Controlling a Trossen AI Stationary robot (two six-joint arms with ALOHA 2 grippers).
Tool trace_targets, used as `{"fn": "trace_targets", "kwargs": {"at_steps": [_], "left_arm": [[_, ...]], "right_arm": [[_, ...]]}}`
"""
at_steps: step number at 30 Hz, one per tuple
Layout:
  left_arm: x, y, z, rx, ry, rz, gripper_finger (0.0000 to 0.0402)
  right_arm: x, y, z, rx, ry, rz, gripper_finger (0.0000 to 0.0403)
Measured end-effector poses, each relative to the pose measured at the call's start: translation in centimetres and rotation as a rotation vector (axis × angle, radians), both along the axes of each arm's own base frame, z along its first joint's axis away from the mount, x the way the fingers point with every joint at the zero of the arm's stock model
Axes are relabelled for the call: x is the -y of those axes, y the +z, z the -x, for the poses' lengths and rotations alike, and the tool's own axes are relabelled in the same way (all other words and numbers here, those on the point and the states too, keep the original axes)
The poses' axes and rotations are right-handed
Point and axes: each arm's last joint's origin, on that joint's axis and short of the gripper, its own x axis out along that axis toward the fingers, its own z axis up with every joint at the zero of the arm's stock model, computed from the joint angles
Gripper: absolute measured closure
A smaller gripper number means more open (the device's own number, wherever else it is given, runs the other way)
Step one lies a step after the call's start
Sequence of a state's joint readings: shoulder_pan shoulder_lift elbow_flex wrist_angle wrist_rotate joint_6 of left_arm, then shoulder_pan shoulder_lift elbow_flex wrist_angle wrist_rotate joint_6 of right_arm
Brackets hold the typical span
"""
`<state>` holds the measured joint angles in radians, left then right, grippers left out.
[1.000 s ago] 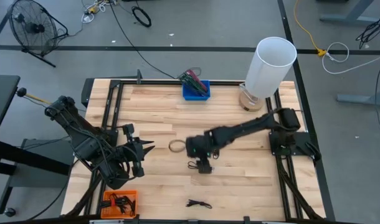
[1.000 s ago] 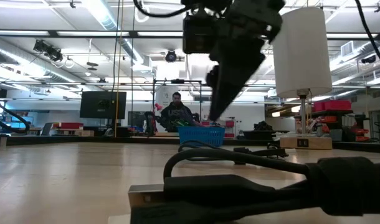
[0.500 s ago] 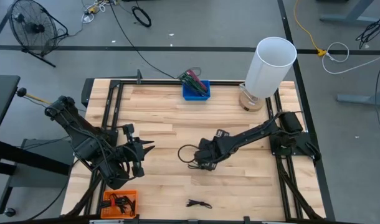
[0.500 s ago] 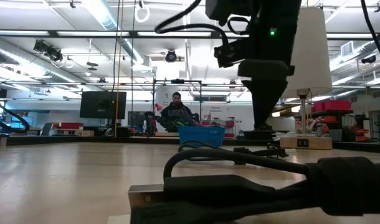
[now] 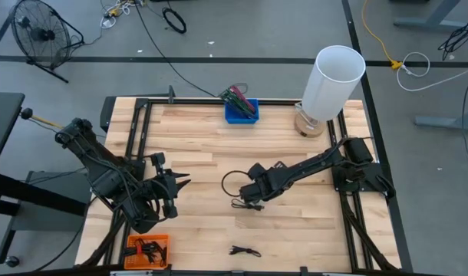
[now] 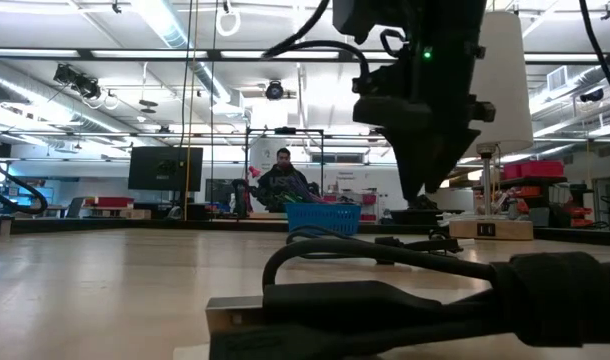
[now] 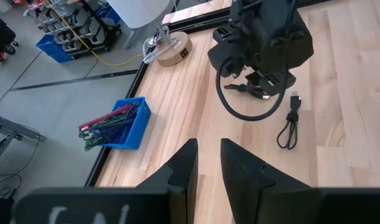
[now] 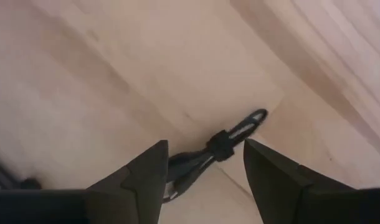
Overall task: Pick & Place USB Port
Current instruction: Put the black charger cable into the orange basket
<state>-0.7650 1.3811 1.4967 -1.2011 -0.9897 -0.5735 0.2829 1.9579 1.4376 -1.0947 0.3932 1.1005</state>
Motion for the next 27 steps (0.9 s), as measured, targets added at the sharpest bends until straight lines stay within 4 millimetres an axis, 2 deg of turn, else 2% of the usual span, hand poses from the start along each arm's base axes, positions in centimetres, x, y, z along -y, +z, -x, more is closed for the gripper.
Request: {"fn": "trace_targets", "kwargs": {"at_steps": [3, 9, 13, 27], "left_arm": [[0.0, 0.0, 0.0, -0.003, -0.002, 0.005, 0.0328], [0.1, -0.1, 0.0, -0.008, -0.003, 0.032, 0.0328], [0.0, -0.1, 0.0, -0.010, -0.005, 0.027, 0.0328], [0.0, -0.1, 0.0, -0.019, -0.015, 0.007, 0.0328]], "right_arm": [[0.1, -0.5, 0.3, 0.010, -0.061, 0.012, 0.0192], [0.7, -3.7, 1.8, -0.045, -0.114, -0.065, 0.0192], [1.3, -5.1, 2.3, -0.027, -0.128, -0.110, 0.0192], [0.9, -5.6, 1.8, 0.048, -0.133, -0.131, 0.0202]]}}
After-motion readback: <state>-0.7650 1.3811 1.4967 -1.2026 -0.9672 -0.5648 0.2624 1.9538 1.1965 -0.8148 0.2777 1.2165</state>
